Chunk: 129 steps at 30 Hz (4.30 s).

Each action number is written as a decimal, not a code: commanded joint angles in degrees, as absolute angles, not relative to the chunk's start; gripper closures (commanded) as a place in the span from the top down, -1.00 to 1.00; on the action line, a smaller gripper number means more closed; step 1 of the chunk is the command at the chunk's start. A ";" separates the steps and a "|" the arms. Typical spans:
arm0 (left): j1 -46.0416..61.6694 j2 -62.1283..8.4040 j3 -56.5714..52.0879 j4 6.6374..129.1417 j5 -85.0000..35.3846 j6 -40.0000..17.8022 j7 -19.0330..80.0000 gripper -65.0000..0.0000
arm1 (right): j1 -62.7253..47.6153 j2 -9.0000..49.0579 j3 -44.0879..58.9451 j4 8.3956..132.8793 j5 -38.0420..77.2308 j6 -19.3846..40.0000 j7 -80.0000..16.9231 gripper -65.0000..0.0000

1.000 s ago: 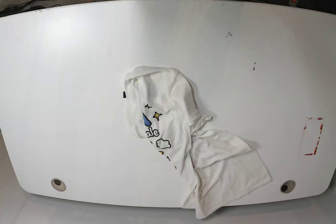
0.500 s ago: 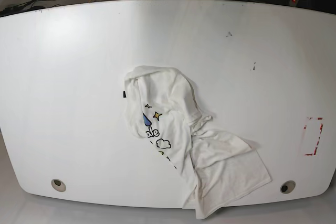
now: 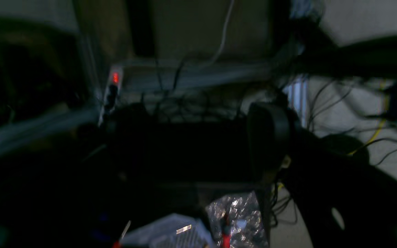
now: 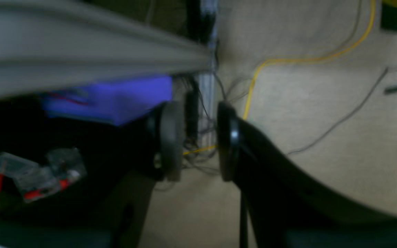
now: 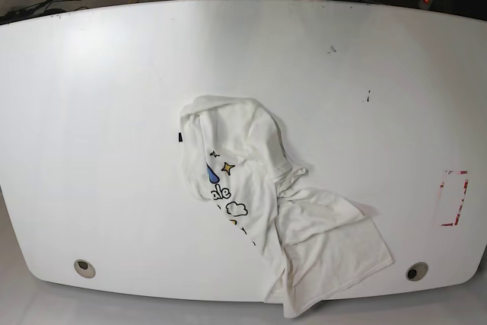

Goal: Fold the T-shirt properly

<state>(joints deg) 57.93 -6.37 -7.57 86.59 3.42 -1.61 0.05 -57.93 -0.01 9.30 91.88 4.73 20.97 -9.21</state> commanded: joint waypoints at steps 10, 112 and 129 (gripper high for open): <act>67.56 -6.37 -12.70 105.80 -2.15 -1.63 -0.84 0.32 | -67.12 -0.04 12.62 107.30 5.41 21.67 -8.57 -0.49; 39.25 -6.55 -22.73 111.96 -6.29 -1.63 5.49 0.79 | -24.13 14.29 17.10 107.82 25.01 39.87 -48.31 -1.00; 2.59 -3.91 -15.60 99.74 -6.55 -1.71 35.03 0.80 | -24.92 17.27 27.56 105.71 24.66 40.00 -48.57 -1.00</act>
<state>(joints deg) 4.84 -4.58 -15.79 101.84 -6.46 -1.58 36.32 -24.97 16.64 27.09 104.90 23.86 39.70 -49.71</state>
